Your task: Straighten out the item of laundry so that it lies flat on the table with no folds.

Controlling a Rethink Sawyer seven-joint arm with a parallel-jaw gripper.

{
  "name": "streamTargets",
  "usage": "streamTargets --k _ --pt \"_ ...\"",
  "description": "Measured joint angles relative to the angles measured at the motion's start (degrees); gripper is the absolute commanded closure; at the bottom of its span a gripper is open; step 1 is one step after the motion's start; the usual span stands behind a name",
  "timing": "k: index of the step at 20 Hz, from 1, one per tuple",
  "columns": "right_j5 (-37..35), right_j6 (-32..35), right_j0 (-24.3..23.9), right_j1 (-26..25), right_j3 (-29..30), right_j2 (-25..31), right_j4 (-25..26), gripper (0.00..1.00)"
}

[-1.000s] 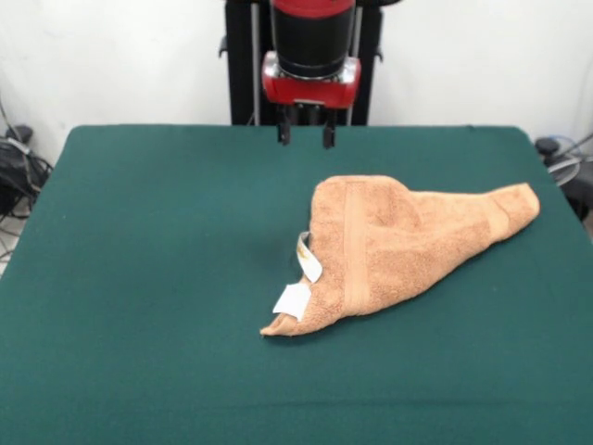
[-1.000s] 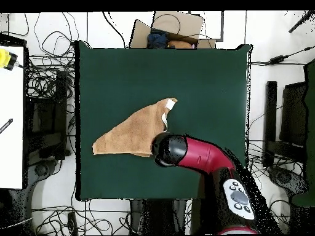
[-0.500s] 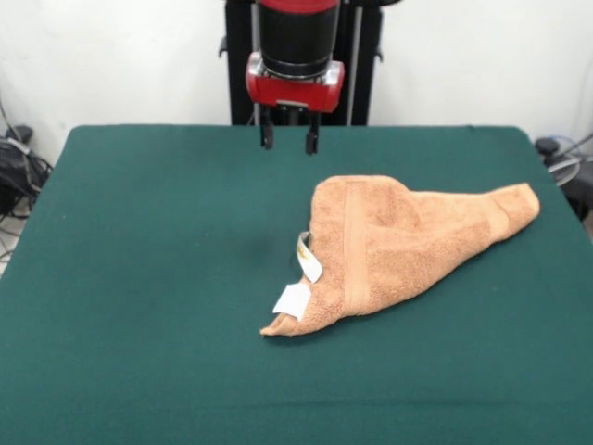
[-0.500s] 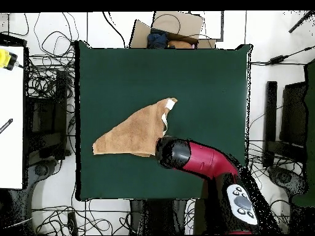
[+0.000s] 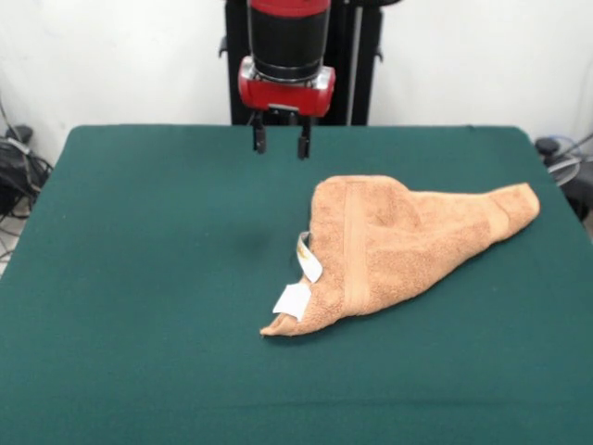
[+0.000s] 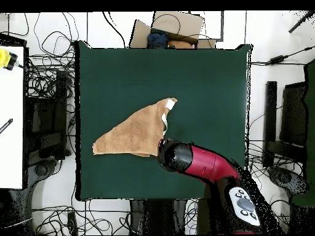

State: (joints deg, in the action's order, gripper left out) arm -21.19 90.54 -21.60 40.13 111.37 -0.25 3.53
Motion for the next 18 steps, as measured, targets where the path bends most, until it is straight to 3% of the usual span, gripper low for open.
streamTargets --k 18 --pt "3.3 0.0 -0.9 -2.0 1.6 0.0 0.0 0.00"
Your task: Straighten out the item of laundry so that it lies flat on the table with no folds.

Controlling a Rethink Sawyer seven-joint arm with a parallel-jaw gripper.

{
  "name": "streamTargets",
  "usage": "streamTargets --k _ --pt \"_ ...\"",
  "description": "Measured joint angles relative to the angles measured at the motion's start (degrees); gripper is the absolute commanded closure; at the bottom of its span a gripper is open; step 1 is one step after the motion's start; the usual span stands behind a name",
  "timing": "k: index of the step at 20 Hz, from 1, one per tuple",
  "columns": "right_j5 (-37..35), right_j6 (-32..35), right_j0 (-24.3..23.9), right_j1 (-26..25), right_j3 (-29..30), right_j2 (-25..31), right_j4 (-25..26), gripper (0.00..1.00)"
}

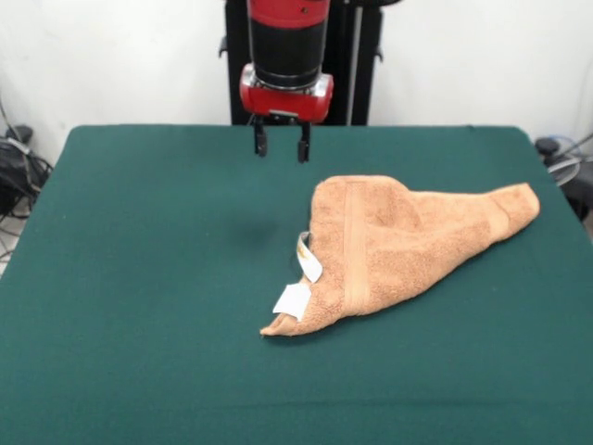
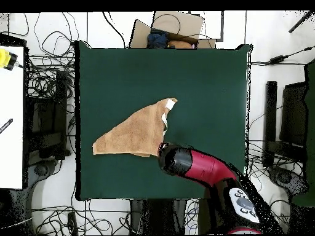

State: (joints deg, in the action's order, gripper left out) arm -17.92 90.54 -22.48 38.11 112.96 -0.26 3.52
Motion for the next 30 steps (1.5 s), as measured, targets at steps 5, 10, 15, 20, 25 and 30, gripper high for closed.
streamTargets --k 5,10,15,20,25,30 --pt "3.8 0.0 -0.8 -1.9 0.3 0.0 0.0 0.00" --pt "5.8 0.0 -1.0 -3.2 1.1 -0.1 0.0 0.00" --pt "6.0 0.0 -1.0 -4.4 2.1 -0.3 0.0 0.00" --pt "6.0 0.0 -1.0 -5.1 3.9 -0.4 0.0 0.00" --pt "6.0 0.0 -1.0 -5.3 5.8 -0.4 -0.1 0.00" --pt "6.0 0.0 -1.1 -5.8 7.1 -0.4 -0.1 0.00"
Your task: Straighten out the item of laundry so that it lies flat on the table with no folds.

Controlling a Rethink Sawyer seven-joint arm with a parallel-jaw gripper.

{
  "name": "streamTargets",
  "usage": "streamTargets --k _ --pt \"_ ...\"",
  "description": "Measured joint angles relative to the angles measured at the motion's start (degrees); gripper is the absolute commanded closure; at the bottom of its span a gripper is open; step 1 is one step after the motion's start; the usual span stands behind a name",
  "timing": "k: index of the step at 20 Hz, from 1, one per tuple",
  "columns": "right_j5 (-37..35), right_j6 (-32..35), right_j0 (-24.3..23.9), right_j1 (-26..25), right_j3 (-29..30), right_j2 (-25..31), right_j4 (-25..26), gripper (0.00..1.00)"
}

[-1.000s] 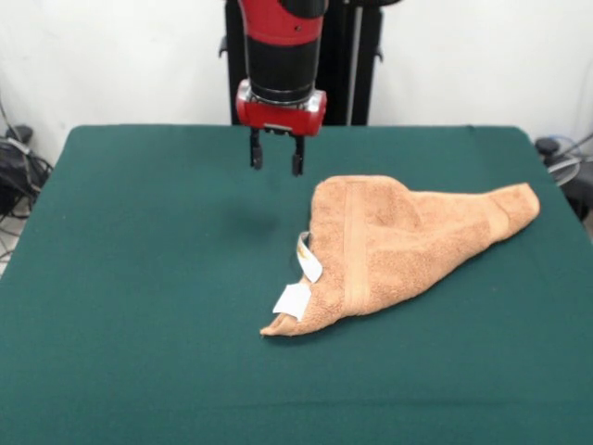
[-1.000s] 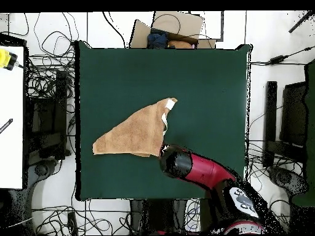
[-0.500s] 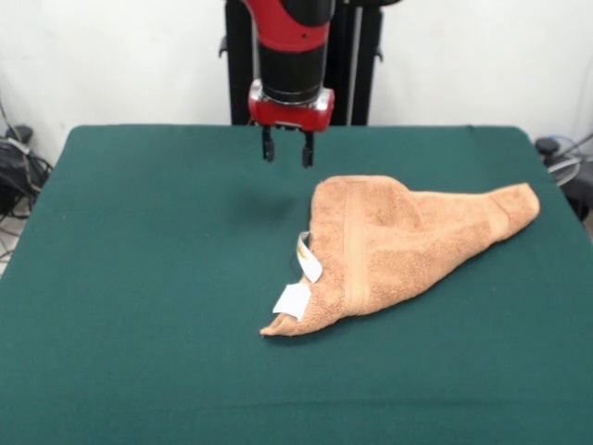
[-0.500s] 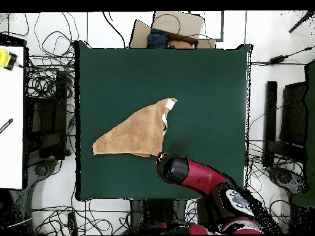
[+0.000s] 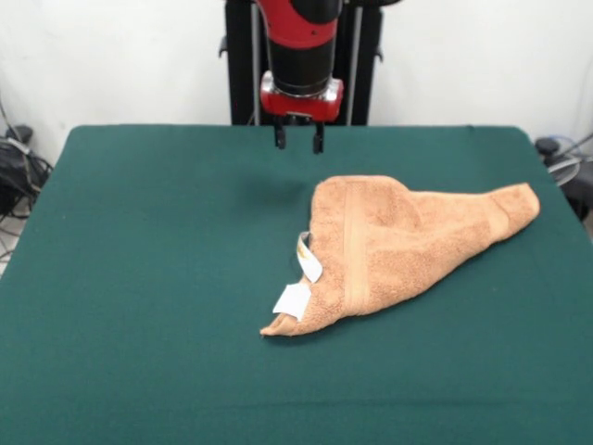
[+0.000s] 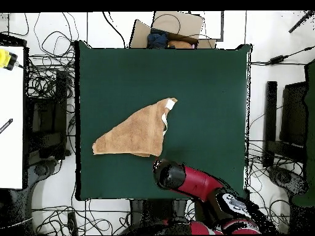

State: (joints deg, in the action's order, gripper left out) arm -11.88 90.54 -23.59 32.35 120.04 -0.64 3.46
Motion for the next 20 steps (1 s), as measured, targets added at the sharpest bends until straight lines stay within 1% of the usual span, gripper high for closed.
streamTargets --k 11,20 --pt "0.0 0.0 0.1 -1.5 0.2 0.0 -0.1 0.00" --pt "0.0 0.0 1.9 -3.1 0.2 0.0 -0.7 0.00"
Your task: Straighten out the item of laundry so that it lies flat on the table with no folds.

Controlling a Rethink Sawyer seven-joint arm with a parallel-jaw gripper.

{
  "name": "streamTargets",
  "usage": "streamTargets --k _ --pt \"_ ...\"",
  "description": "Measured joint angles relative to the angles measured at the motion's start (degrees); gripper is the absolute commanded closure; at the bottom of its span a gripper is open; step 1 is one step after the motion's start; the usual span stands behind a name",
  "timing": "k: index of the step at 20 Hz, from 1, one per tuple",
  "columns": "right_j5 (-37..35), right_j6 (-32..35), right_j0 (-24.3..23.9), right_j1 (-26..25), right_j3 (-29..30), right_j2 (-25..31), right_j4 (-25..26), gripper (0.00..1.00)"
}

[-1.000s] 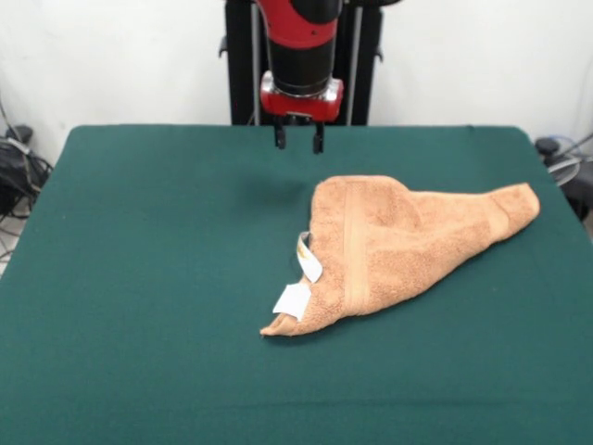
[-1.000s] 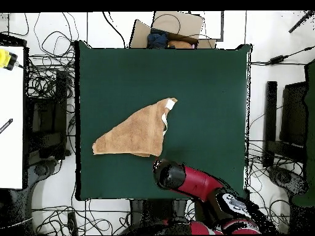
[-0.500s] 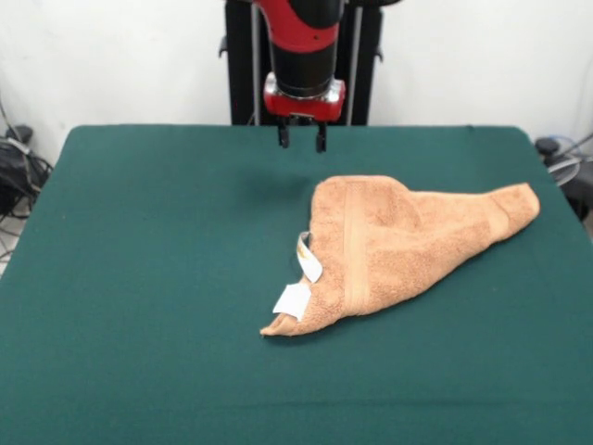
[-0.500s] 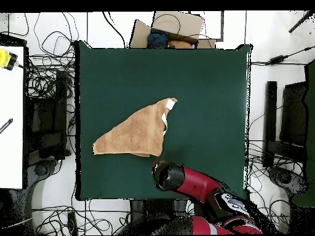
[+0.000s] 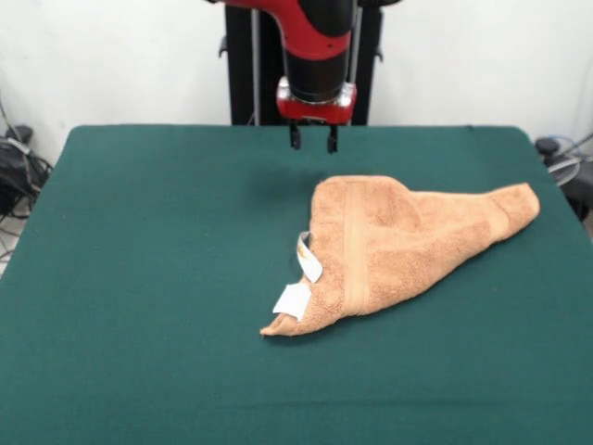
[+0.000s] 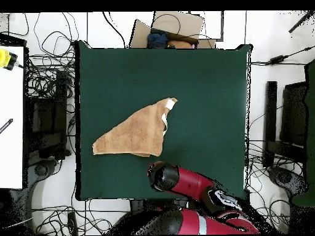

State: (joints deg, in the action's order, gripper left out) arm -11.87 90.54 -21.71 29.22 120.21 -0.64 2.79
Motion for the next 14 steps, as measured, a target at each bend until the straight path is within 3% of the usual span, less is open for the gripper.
streamTargets --k 14 --pt "0.0 0.0 0.9 -0.3 0.1 0.0 0.0 0.00"
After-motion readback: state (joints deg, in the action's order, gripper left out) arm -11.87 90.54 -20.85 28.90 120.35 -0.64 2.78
